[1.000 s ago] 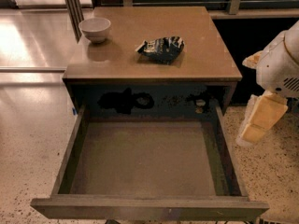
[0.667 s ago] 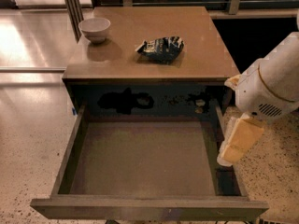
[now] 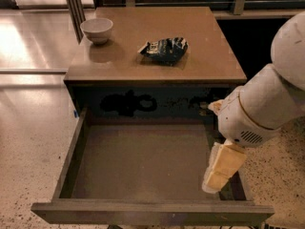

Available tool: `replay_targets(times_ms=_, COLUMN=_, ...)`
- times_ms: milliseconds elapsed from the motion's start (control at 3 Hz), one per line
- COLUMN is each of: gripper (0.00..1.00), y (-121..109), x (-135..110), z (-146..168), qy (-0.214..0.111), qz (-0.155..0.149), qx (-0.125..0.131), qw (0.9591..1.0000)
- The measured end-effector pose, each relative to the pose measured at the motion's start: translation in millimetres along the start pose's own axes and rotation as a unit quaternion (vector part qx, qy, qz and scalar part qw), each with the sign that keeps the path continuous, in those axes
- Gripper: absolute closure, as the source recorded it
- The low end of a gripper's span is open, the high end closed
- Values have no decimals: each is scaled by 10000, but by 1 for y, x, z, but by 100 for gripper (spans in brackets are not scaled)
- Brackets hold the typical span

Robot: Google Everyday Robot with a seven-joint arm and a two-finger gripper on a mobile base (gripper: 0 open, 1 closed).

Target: Close top drawer

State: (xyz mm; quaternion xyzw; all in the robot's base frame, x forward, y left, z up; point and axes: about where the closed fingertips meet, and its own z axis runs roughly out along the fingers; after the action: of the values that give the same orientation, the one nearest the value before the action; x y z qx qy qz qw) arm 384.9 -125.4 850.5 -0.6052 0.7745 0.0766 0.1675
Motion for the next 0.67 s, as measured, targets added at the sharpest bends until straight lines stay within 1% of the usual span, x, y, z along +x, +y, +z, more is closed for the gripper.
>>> replay_targets(times_ms=333, gripper=3, y=9, x=-10, z=12, qy=-124, qz=-10, qx=19, qw=9999)
replay_targets(times_ms=667, gripper=26, y=34, x=-23, z=47, qy=-344, qz=-75, qx=-184, qw=9992)
